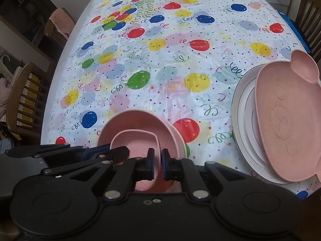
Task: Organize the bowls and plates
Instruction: 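Lower the heart dish into the pink bowl and open the right tool, then lift the open right tool away from the nested bowls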
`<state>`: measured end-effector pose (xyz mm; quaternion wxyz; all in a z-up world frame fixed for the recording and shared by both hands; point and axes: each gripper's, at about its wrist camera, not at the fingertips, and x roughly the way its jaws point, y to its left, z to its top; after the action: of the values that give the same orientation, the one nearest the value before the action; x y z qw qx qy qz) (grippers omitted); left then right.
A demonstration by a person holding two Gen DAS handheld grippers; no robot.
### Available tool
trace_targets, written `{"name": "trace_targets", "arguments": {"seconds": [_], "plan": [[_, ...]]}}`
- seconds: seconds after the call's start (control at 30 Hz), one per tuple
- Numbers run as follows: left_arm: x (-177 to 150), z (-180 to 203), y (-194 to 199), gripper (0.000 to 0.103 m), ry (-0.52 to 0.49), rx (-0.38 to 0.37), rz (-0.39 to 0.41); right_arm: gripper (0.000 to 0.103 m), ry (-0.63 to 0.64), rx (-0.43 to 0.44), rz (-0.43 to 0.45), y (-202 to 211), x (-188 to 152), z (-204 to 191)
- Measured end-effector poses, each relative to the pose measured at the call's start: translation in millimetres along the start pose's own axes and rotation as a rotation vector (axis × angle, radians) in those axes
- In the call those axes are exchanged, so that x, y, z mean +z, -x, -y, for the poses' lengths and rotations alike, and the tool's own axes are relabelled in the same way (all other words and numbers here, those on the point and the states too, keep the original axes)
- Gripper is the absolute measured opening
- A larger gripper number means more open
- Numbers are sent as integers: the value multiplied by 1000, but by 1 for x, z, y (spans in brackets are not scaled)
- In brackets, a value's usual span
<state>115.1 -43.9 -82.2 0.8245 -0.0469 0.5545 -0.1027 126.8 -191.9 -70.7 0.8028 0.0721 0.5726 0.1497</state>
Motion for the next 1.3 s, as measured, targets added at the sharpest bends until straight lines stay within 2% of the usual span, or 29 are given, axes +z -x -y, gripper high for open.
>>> {"name": "trace_targets", "arguments": {"seconds": [0.13, 0.4, 0.6, 0.73, 1.1, 1.17, 1.27, 1.3], "plan": [[1, -2, 0, 9, 2, 6, 2, 16, -1, -9, 9, 2, 3, 0], [-2, -2, 9, 10, -4, 23, 23, 24, -1, 26, 23, 12, 3, 2], [-6, 4, 24, 10, -12, 23, 58, 36, 28, 52, 58, 26, -1, 0], [-9, 7, 33, 10, -13, 26, 80, 48, 48, 58, 93, 38, -4, 0], [-20, 18, 57, 12, -4, 37, 136, 67, 85, 63, 179, 69, -17, 6], [-23, 19, 61, 18, -2, 40, 148, 72, 91, 64, 194, 75, -20, 8], [-28, 22, 68, 42, 6, 47, 174, 79, 101, 66, 217, 83, -24, 10], [-30, 24, 71, 56, 9, 53, 187, 80, 104, 67, 225, 86, -26, 11]]}}
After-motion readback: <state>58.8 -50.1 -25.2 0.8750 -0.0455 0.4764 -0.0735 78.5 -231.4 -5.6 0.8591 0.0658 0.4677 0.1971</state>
